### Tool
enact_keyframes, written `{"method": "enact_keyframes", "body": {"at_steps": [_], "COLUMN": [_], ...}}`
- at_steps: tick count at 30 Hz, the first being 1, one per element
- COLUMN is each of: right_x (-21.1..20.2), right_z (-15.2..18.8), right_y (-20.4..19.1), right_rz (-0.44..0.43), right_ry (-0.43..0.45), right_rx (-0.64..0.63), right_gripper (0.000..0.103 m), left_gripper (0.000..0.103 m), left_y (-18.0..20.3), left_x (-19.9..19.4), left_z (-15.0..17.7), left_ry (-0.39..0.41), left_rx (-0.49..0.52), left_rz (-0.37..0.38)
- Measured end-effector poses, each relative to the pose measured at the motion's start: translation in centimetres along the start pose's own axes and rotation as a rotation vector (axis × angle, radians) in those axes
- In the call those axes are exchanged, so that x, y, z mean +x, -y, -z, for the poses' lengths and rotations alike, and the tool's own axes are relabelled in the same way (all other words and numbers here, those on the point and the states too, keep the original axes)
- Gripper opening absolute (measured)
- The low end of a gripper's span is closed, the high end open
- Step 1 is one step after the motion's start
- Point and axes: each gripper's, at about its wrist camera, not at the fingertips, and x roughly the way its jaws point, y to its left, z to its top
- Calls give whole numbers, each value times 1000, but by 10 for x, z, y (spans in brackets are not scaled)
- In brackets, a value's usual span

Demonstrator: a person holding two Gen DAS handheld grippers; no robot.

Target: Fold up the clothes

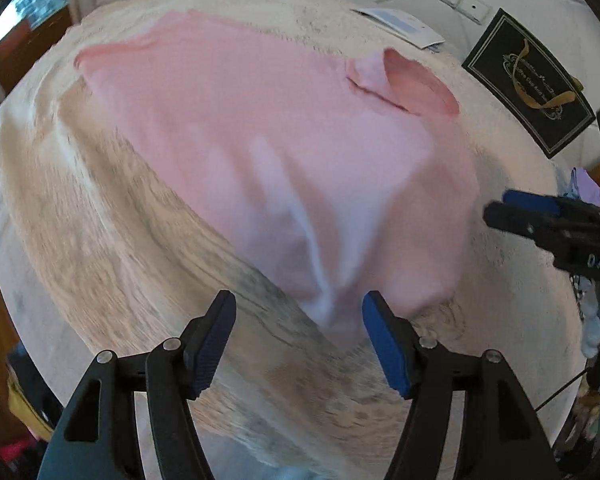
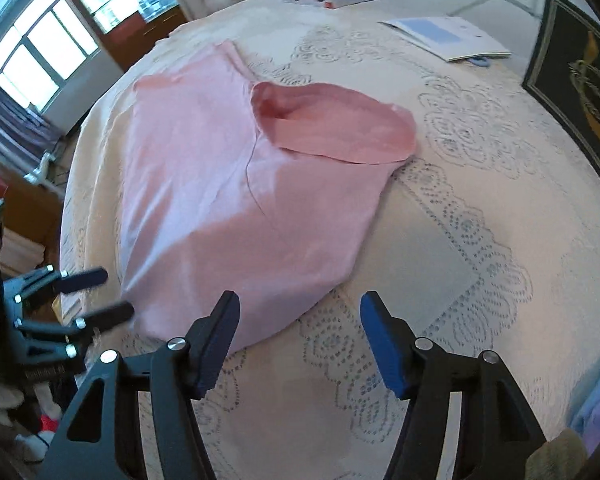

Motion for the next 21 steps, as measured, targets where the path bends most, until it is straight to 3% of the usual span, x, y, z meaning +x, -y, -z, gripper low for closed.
{"method": "enact_keyframes", "body": {"at_steps": [6,12,15,18,21], "right_x": [13,28,39,44,49], "right_z": [-7,-20,-23,-23,-20], "right_y": [10,13,15,13,10], "right_rz": [-38,-65,-57,-79,-111], "right_ry": [-27,-25,-30,-8,26], "right_rx": [-63,-112,-136,-166,-187], "right_gripper": [69,70,71,75,92], "left_gripper": [76,83,85,87,89], "left_y": [17,36,37,38,38], "left_x": [21,32,34,35,36], "left_z": [5,3,3,4,5], "left_ry": [-15,34,50,58,68], "left_rx": [-56,-29,-69,-82,-83], "left_rz": [-49,-162,-171,-181,-186]}}
